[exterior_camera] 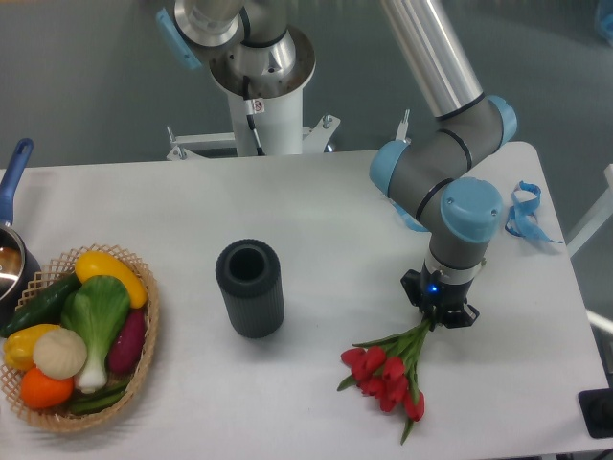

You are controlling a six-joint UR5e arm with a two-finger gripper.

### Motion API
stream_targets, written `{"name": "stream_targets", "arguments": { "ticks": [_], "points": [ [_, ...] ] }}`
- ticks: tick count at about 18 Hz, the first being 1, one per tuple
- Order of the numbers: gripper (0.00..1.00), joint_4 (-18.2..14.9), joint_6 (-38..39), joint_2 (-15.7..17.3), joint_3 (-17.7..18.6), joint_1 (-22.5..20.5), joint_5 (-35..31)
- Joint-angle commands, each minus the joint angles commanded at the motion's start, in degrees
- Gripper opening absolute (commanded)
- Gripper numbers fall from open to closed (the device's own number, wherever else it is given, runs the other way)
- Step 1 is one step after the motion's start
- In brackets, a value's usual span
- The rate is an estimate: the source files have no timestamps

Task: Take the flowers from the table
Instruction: 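Close the gripper around the tulip stems, then lift the red tulip bunch up off the table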

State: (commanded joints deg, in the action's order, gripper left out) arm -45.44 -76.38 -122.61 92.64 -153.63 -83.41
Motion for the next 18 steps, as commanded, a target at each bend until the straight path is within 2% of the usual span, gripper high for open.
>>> {"name": "stream_targets", "arguments": {
  "ticks": [3, 12, 15, 18],
  "points": [
    [0.08, 0.0, 1.6, 2.8, 0.2, -0.2, 2.9],
    [0.08, 0.0, 11.8, 14.8, 0.4, -0.7, 20.4],
    [0.08, 0.0, 14.1, 17.6, 0.5, -0.9, 28.7],
    [0.08, 0.0, 14.9, 18.9, 0.5, -1.1, 37.9]
  ]
}}
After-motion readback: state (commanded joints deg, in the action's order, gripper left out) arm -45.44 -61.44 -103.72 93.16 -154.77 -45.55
